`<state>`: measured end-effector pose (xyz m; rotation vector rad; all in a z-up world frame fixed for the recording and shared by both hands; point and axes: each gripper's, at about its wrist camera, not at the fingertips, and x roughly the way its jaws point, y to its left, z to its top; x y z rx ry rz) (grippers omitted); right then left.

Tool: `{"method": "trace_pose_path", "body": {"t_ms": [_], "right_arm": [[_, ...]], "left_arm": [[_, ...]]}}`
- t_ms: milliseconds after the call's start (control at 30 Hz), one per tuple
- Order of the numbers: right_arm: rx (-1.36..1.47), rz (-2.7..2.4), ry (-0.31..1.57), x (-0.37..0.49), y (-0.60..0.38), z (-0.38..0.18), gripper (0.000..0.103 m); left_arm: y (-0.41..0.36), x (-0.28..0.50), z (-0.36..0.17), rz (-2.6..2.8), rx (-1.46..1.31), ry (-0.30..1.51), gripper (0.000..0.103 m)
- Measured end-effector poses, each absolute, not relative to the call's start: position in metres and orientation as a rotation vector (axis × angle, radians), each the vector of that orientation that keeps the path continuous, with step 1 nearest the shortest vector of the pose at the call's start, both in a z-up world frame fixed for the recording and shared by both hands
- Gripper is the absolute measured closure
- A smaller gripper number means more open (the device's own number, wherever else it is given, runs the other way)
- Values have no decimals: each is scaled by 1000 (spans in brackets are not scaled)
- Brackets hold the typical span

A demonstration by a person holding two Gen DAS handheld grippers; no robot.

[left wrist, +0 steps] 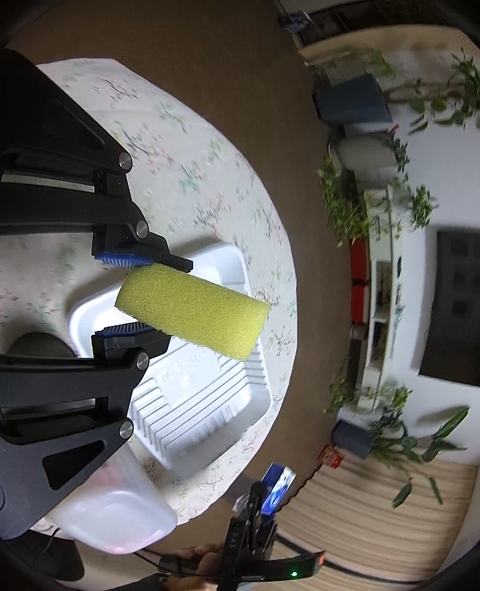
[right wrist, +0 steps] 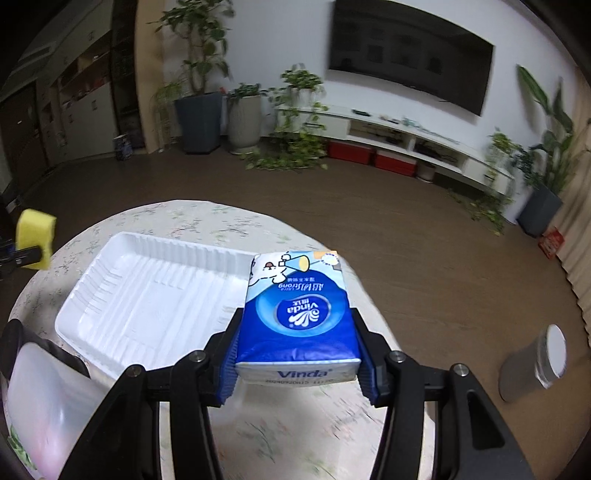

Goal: Organize soft objects
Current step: 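Lift the yellow sponge and Vinda pack and carry both toward the white tray, then release the yellow sponge into the tray while the right tool releases the Vinda pack there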

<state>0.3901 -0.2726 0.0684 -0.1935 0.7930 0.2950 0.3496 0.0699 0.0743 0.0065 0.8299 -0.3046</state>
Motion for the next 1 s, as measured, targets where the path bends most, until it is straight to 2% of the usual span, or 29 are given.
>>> {"method": "trace_pose_path", "body": {"t_ms": [467,1000], "right_arm": [[-367,514,844,417,-194,24,48],[-401,522,931,435,-171,-16,48]], "left_arm": [[46,388,18,-387,141,951,81],[34,408,-3,-363,160,999,80]]}}
